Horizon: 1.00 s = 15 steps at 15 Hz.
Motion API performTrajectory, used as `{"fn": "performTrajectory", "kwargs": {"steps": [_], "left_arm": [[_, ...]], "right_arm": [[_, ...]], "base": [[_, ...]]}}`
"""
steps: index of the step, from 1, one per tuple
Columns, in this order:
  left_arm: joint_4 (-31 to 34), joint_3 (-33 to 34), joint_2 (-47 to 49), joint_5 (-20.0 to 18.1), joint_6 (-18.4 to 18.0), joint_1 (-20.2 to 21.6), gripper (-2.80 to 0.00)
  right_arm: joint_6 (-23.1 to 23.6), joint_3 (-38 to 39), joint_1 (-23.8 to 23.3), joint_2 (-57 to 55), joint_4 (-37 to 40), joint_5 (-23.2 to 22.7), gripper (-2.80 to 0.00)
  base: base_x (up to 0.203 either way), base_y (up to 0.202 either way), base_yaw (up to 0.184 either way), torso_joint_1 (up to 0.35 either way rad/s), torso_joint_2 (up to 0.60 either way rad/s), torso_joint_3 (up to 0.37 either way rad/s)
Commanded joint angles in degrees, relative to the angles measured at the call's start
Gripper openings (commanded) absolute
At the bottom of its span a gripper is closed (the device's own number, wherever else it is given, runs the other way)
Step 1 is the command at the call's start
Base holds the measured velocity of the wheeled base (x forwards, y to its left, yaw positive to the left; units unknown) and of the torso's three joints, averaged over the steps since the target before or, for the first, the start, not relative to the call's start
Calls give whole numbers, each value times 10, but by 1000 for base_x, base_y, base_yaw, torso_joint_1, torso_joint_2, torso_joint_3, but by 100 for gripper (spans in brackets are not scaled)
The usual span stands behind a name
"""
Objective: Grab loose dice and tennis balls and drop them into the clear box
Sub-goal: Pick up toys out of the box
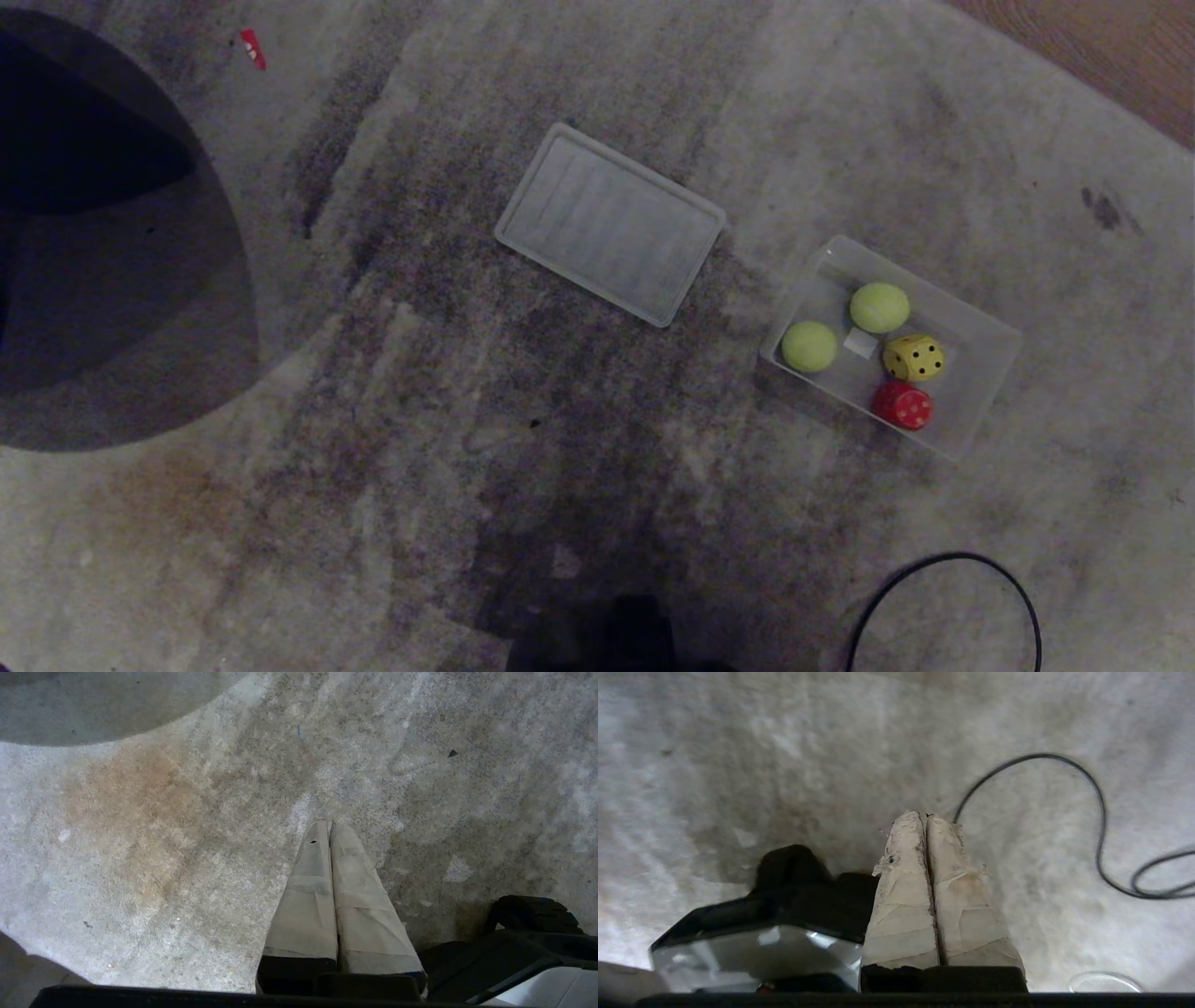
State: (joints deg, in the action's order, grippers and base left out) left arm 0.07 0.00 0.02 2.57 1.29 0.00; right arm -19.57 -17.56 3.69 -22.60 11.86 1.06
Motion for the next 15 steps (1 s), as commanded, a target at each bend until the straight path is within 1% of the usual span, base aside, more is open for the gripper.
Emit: {"fn": "performTrajectory", "kwargs": {"steps": [1, 4, 6, 8, 11, 13, 15], "left_arm": [[0, 1, 1, 1, 0, 1, -280], [0, 1, 1, 0, 0, 0, -280], [0, 1, 1, 0, 0, 1, -280], [0, 1, 1, 0, 0, 0, -280], [0, 1, 1, 0, 0, 0, -280], [0, 1, 1, 0, 0, 0, -280], [0, 1, 1, 1, 0, 0, -280]], "right_arm": [[-3, 21, -9, 90, 13, -10, -280], [-1, 42, -27, 163, 28, -10, -280], [1, 49, -31, 220, 67, -7, -280], [6, 54, -33, 225, 98, 21, -280], [11, 55, -33, 225, 97, 22, -280], [34, 61, -33, 225, 97, 22, -280], [81, 79, -33, 225, 93, 26, -280]], "base": [[0, 0, 0, 0, 0, 0], [0, 0, 0, 0, 0, 0], [0, 0, 0, 0, 0, 0], [0, 0, 0, 0, 0, 0], [0, 0, 0, 0, 0, 0], [0, 0, 0, 0, 0, 0], [0, 0, 0, 0, 0, 0]]}}
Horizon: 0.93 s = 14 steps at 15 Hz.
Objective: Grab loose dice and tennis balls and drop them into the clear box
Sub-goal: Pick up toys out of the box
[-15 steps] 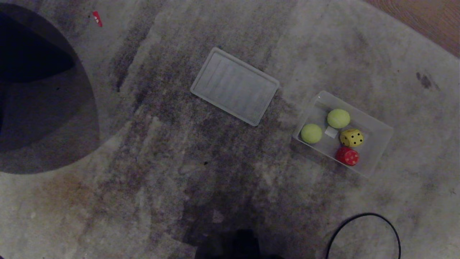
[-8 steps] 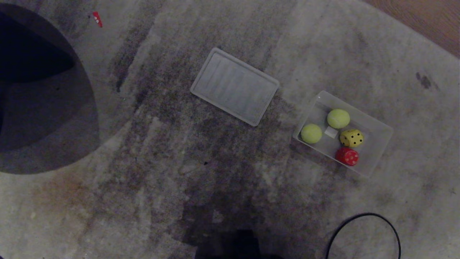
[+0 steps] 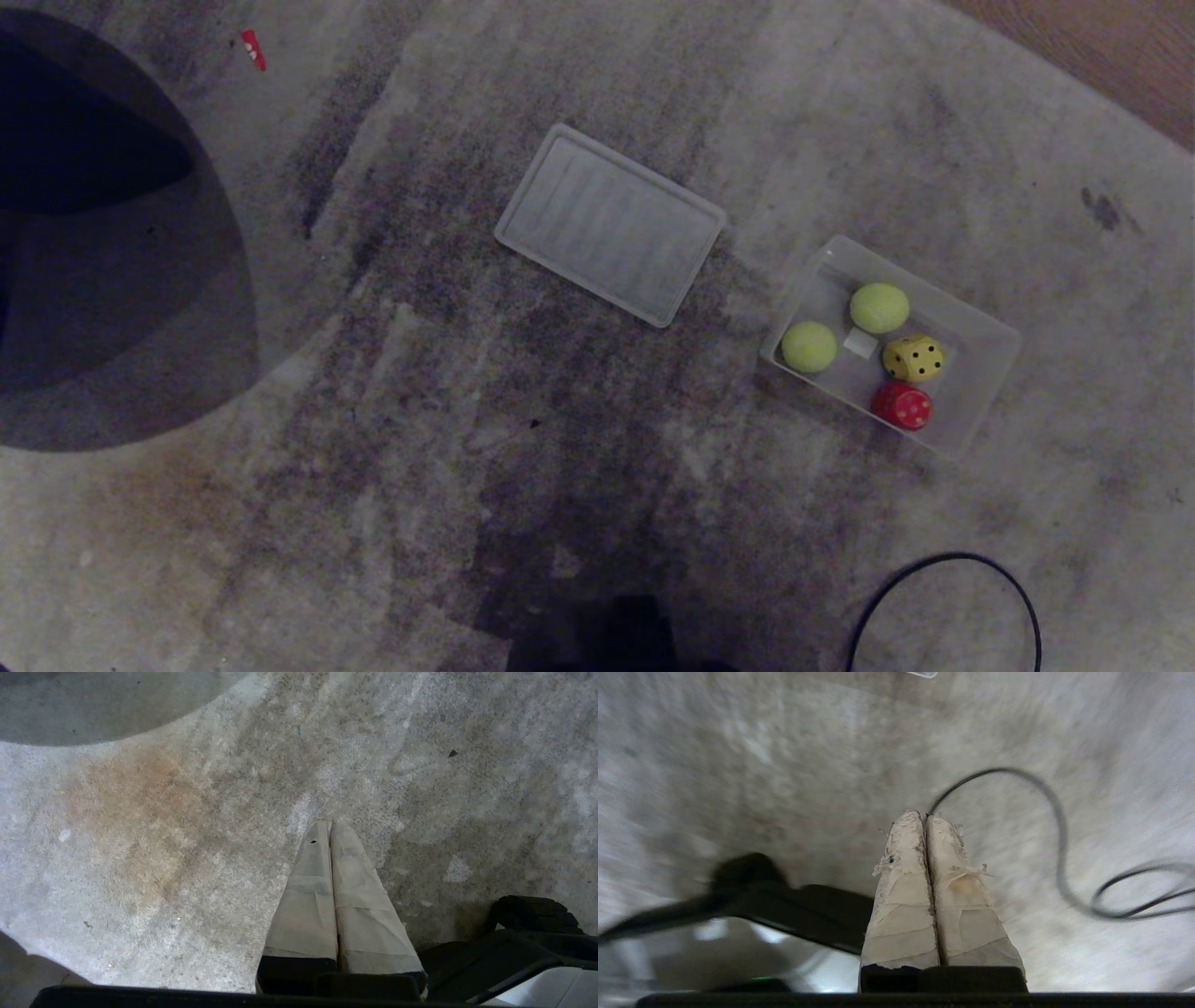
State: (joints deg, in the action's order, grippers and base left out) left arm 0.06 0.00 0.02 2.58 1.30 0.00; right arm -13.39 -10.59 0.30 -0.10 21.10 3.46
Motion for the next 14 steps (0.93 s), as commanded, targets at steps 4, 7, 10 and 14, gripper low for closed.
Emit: {"fn": "performTrajectory", "kwargs": {"steps": [4, 7, 10, 14], "left_arm": [[0, 1, 1, 1, 0, 0, -280], [0, 1, 1, 0, 0, 1, -280], [0, 1, 1, 1, 0, 0, -280], [0, 1, 1, 0, -3, 0, -280]], "right_arm": [[77, 43, 0, 0, -60, -1, -280], [99, 93, 0, 0, -188, -17, -280], [113, 91, 1, 0, -173, -35, -280], [111, 92, 0, 0, -173, -35, -280]], "base": [[0, 0, 0, 0, 0, 0], [0, 0, 0, 0, 0, 0], [0, 0, 0, 0, 0, 0], [0, 0, 0, 0, 0, 0]]}}
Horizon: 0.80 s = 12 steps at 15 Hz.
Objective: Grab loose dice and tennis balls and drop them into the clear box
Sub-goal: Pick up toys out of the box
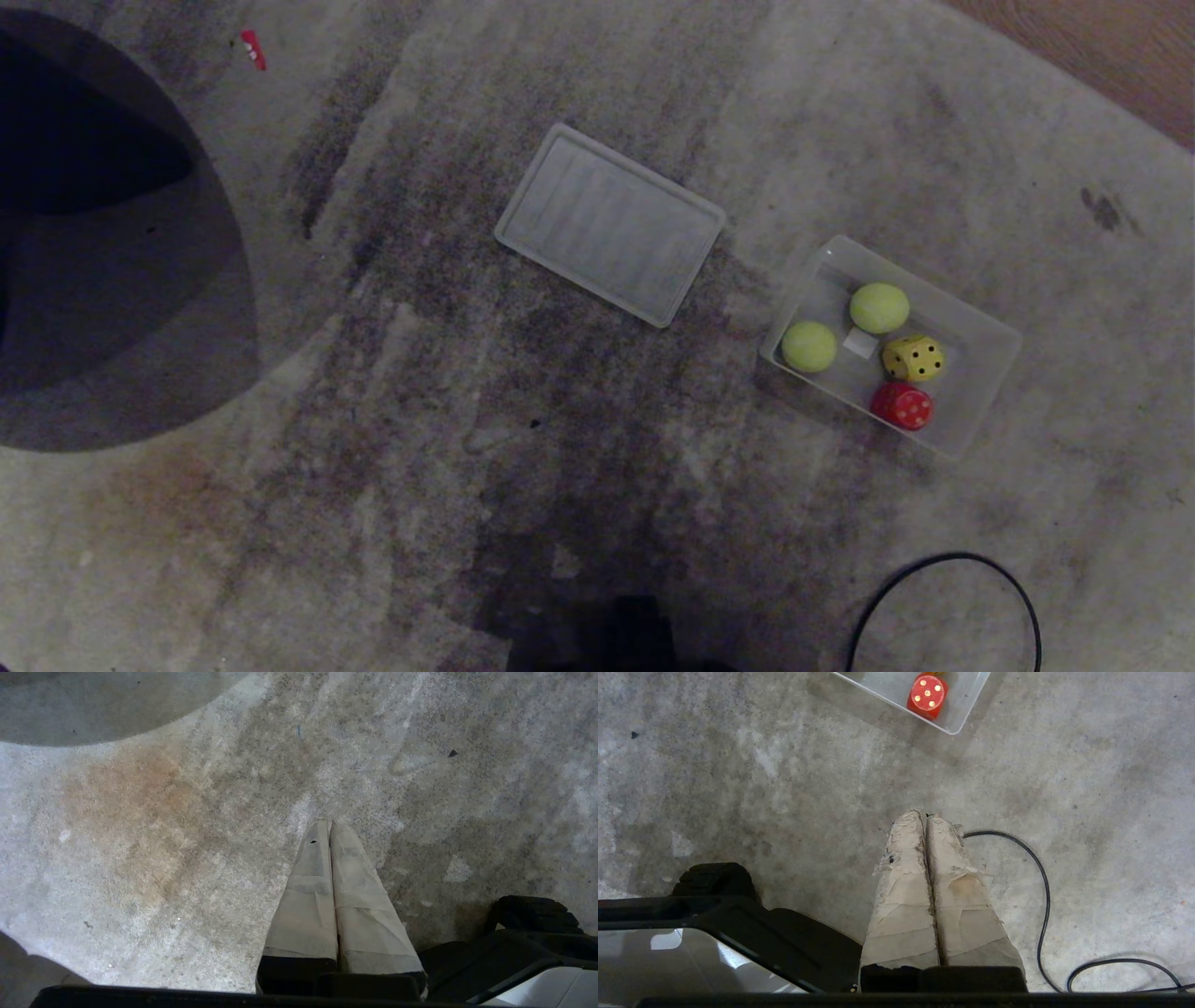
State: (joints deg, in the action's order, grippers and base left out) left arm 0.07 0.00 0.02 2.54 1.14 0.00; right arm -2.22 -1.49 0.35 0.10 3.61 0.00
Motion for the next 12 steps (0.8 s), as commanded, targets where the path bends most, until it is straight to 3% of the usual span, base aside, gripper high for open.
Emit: {"fn": "performTrajectory", "kwargs": {"steps": [1, 7, 12], "left_arm": [[0, 1, 1, -1, 0, 0, -280], [0, 1, 1, -1, 1, 0, -280], [0, 1, 1, -1, 1, 0, -280]], "right_arm": [[-2, 1, 0, -2, 2, 0, -280], [2, 1, 0, -2, 2, 0, -280], [2, 1, 0, -2, 2, 0, -280]], "base": [[0, 0, 0, 0, 0, 0], [0, 0, 0, 1, 1, 17], [0, 0, 0, 2, 2, 182]]}}
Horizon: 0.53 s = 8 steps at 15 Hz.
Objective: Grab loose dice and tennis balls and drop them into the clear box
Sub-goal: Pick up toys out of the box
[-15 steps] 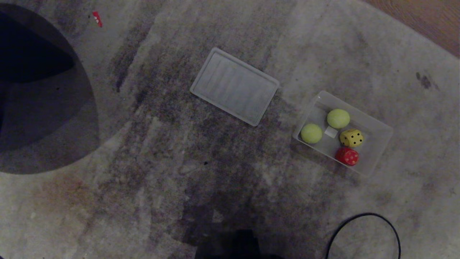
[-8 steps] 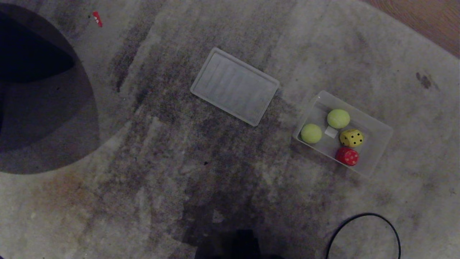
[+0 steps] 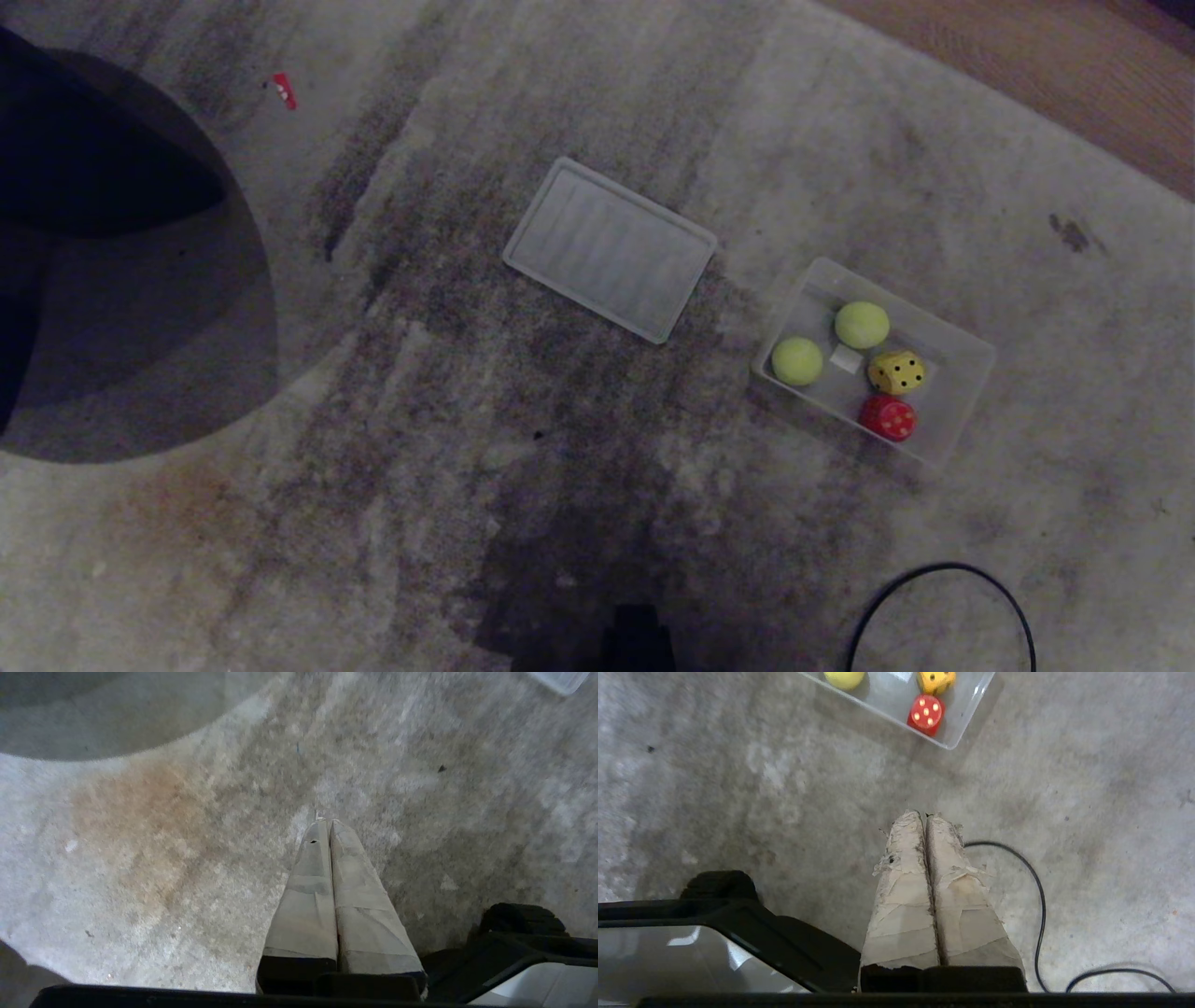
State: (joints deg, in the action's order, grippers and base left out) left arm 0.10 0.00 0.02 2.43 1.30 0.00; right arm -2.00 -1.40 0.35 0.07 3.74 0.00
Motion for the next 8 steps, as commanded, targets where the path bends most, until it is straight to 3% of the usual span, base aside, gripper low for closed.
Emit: {"fn": "performTrajectory", "kwargs": {"steps": [1, 8], "left_arm": [[0, 1, 1, 0, -1, 1, -280], [-1, 1, 1, 1, 1, 0, -280]], "right_arm": [[-3, 0, 0, -2, 0, 0, -280], [-4, 0, 1, -2, 0, 0, -280]], "base": [[0, 0, 0, 2, 2, 203], [0, 0, 0, 1, 2, 200]]}}
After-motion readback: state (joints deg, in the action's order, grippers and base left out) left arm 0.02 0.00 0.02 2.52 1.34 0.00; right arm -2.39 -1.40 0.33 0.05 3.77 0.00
